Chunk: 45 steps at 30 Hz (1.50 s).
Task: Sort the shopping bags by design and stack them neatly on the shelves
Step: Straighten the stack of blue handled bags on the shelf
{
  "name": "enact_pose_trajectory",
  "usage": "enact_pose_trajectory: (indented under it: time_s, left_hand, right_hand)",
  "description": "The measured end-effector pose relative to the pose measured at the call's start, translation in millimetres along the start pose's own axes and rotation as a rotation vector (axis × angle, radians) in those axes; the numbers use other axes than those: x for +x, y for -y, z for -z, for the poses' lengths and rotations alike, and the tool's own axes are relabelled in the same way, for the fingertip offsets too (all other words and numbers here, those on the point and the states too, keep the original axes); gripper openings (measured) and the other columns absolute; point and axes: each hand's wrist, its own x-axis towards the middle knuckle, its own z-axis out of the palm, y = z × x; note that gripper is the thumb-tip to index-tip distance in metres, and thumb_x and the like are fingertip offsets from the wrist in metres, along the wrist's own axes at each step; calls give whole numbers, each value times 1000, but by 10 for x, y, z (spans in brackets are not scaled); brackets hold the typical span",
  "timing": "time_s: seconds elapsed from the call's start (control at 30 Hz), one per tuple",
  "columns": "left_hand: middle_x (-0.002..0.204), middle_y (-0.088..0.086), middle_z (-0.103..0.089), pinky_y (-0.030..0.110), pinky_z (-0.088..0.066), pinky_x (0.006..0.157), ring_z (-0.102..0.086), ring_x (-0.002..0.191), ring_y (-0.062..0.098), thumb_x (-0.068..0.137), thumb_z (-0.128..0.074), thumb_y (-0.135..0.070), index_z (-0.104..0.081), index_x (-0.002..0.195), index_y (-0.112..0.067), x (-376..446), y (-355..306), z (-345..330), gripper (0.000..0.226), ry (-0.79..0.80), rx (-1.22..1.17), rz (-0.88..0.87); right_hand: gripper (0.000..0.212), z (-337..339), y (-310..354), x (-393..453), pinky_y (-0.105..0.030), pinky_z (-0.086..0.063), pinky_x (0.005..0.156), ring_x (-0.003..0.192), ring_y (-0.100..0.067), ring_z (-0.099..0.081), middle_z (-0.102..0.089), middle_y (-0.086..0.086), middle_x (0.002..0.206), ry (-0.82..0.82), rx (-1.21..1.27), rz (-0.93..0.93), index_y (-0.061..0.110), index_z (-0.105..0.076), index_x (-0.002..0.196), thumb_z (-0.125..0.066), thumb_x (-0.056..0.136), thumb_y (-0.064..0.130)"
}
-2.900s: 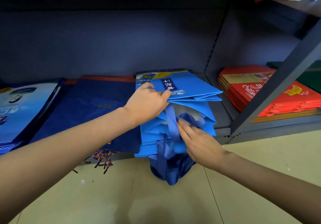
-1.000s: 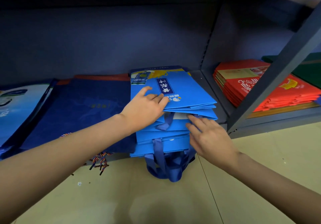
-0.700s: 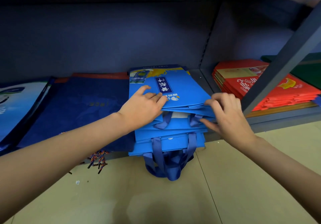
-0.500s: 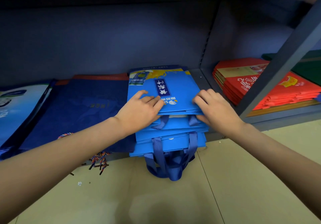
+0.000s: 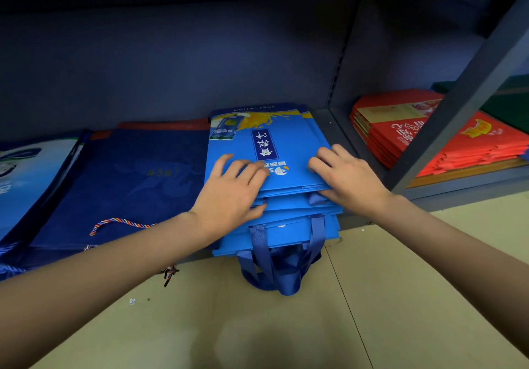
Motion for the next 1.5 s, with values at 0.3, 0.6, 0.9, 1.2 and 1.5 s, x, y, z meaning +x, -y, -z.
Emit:
enact_pose_trajectory:
  time_s: [0.3, 0.6, 0.9, 1.2, 1.5]
  left_hand:
    - [117, 12, -64, 50, -27, 99, -62, 99, 32, 57, -77, -9, -44, 116, -11, -30, 53, -34, 68, 45, 142, -120]
    - [110, 9, -65, 49, -27, 101, -63, 94, 29, 58, -77, -12, -44, 118, -10, -43, 108, -56, 68, 33, 98, -152]
    - [109, 9, -66, 49, -25, 102, -64, 93, 28, 58, -79, -11, -43, 117, -10, -77, 156, -128, 69, 34, 72, -212]
    - [108, 7, -67, 49, -26, 103, -65, 91, 26, 58, -80, -12, -45, 117, -10, -41, 179, -87, 68, 3, 77, -204]
    - [106, 7, -69, 39, -35, 91, -66, 89, 26, 66, -82, -43, -66, 110, -10, 103, 207, -55, 57, -4, -51, -229]
  right_hand:
    - [52, 97, 80, -82, -21, -30, 85, 113, -11, -27, -34, 6, 126, 306, 457, -123, 22, -42, 121, -67, 81, 44]
    - [63, -29, 206, -105, -41, -37, 93, 115, -19, -31, -43, -5, 130, 217, 216, -129, 16, -47, 130, -69, 77, 43]
    - [88, -28, 271, -144, -33, -21, 105, 133, -13, -5, -10, 2, 151, 457, 324, -122, 22, -16, 148, -33, 72, 64]
    - [73, -8, 228, -117, -31, -19, 107, 134, -13, -7, -11, 4, 152, 425, 287, -128, 27, -14, 149, -47, 90, 55]
    - [73, -67, 240, -213, -39, -15, 110, 132, -17, -10, -20, -1, 150, 292, 270, -241, 27, -25, 147, -56, 86, 52]
